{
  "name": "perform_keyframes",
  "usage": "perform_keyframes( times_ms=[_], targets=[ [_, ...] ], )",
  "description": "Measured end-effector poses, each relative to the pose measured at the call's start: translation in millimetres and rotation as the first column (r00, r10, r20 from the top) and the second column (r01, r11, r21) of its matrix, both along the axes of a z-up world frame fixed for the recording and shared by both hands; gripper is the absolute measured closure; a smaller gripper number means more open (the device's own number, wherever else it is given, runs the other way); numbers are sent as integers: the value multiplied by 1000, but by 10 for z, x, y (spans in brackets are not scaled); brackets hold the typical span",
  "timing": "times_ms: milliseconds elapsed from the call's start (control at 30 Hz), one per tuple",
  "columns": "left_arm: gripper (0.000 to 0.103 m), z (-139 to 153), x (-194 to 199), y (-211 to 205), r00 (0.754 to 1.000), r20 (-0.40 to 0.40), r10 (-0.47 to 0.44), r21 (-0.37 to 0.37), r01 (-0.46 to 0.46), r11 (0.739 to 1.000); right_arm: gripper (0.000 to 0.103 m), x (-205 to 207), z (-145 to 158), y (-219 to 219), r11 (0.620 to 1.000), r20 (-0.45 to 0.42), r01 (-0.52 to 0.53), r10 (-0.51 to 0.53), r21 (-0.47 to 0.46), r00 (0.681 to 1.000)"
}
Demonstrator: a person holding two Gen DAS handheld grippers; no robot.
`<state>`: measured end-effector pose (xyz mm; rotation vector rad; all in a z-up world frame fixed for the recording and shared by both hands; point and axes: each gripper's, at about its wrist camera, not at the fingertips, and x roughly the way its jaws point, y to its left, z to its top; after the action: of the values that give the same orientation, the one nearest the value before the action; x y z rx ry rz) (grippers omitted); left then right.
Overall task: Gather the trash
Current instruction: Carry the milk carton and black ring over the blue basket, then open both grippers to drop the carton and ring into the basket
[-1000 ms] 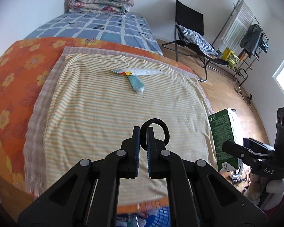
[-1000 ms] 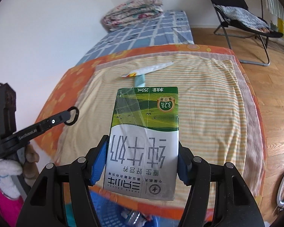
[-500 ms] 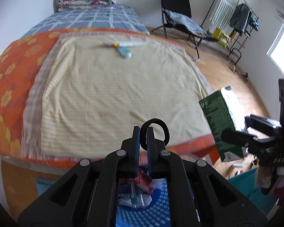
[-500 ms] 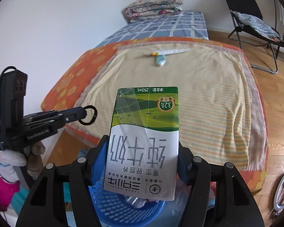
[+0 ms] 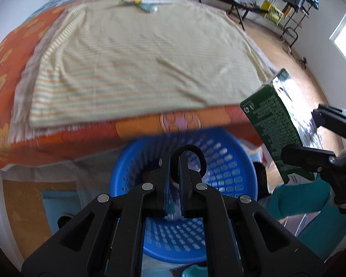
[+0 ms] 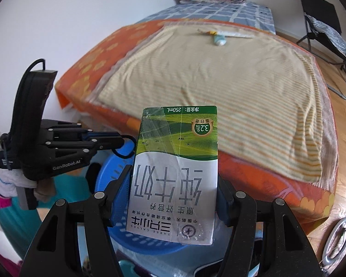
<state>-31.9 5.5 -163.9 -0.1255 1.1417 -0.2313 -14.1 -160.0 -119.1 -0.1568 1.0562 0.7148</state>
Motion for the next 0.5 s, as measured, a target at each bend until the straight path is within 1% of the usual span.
perform_keyframes(
  times_ms=[367, 500],
  targets=[
    [99, -350, -197, -8, 995, -94, -11, 33, 15, 999, 41, -134, -298, 95, 997, -60, -42, 38, -60, 997],
    [99, -417, -216, 7, 992, -123, -11, 41, 16, 999, 40, -161, -439, 158, 995, -106, -63, 55, -76, 993]
  ],
)
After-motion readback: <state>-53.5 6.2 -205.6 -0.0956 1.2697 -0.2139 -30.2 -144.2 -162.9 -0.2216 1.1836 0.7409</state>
